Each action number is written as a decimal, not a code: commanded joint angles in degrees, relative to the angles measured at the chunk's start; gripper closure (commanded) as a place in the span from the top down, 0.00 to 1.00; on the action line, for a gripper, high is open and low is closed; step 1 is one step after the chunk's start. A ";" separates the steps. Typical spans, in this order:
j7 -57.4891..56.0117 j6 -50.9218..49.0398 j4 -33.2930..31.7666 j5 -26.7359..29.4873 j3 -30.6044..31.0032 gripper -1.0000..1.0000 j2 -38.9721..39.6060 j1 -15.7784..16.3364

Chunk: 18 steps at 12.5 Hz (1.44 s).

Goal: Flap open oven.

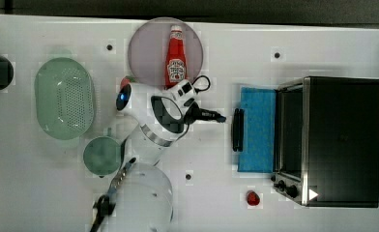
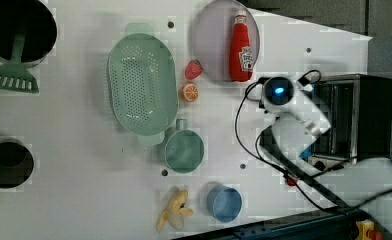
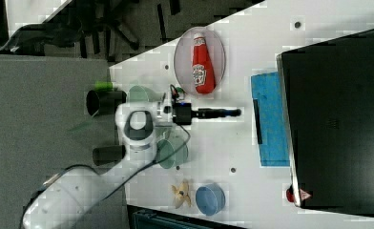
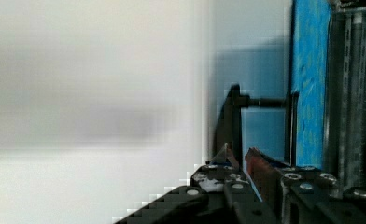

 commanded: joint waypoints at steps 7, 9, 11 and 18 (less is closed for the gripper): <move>0.85 -3.21 1.79 22.76 -4.92 0.17 -21.95 -1.58; 0.86 -4.99 1.87 24.33 -5.80 0.17 -26.66 -1.61; 1.06 -6.42 1.89 25.82 -5.99 0.17 -30.96 -1.62; 1.90 -17.95 2.15 35.80 -5.83 0.17 -43.02 -1.60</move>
